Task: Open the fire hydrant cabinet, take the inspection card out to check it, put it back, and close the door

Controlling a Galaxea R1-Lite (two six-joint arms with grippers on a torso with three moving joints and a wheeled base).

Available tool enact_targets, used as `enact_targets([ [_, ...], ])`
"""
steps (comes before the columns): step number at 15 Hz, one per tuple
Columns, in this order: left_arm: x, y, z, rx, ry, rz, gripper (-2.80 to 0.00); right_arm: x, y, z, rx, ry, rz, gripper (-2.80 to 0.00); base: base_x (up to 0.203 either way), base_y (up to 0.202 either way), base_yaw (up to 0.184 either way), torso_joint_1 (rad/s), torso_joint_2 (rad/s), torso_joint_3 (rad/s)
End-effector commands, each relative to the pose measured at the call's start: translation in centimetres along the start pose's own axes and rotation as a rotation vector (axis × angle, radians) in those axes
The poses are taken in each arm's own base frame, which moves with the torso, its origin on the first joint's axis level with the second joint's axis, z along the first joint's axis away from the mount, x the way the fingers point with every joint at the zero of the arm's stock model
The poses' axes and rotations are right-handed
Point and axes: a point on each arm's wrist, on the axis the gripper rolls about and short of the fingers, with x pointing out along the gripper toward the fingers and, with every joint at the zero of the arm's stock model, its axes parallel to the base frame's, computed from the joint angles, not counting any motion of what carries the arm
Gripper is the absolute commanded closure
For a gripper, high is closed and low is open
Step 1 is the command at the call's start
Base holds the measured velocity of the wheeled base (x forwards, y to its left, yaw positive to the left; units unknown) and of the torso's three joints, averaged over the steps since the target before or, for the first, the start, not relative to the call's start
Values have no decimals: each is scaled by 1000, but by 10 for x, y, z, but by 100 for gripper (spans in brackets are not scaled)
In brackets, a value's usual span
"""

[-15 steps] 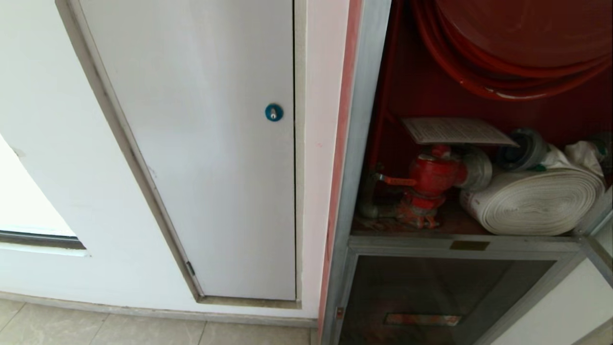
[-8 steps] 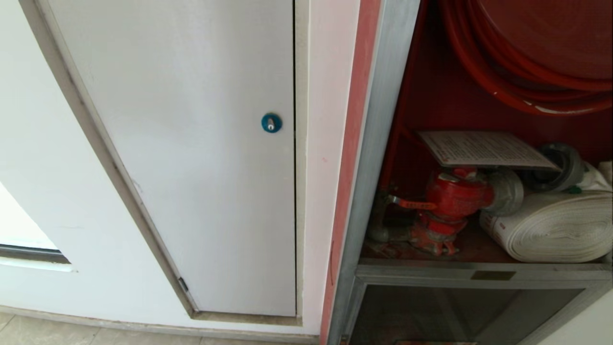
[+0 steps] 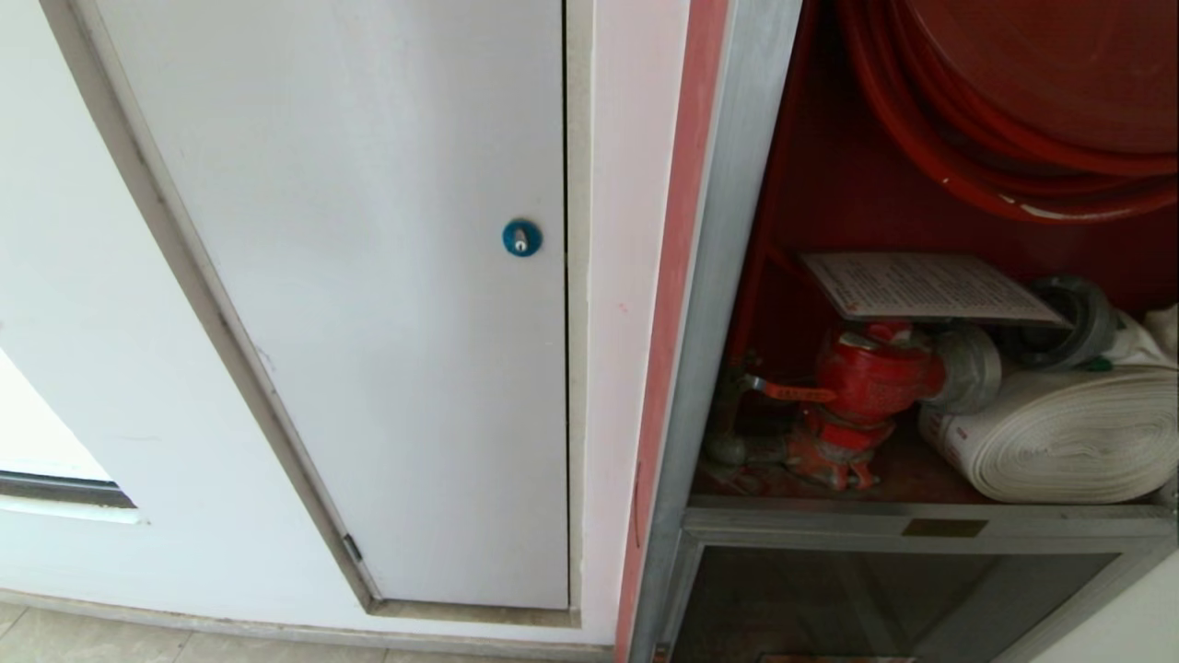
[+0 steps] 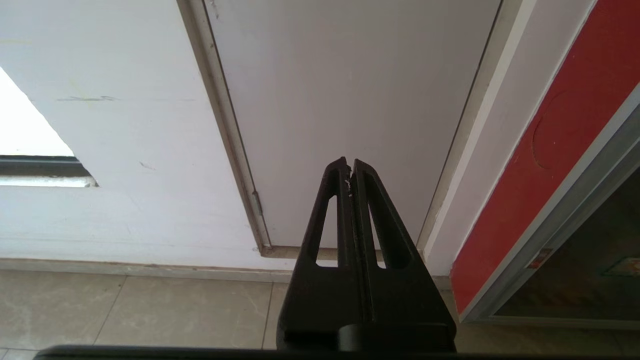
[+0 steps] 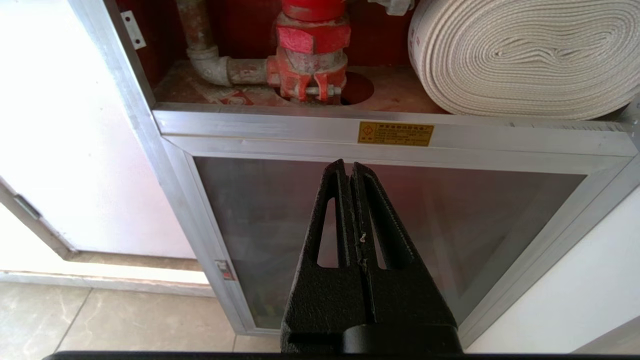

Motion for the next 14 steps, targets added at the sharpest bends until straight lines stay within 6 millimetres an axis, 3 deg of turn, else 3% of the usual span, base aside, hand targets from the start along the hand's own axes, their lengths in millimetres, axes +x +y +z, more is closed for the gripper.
enact_targets([
  [1, 0, 0, 0, 0, 1, 0, 0, 0, 0, 0, 0, -1, 1, 0, 0, 0, 0, 0, 0, 0],
  [14, 0, 0, 0, 0, 1, 1, 0, 0, 0, 0, 2, -1, 0, 0, 0, 0, 0, 0, 0, 0],
])
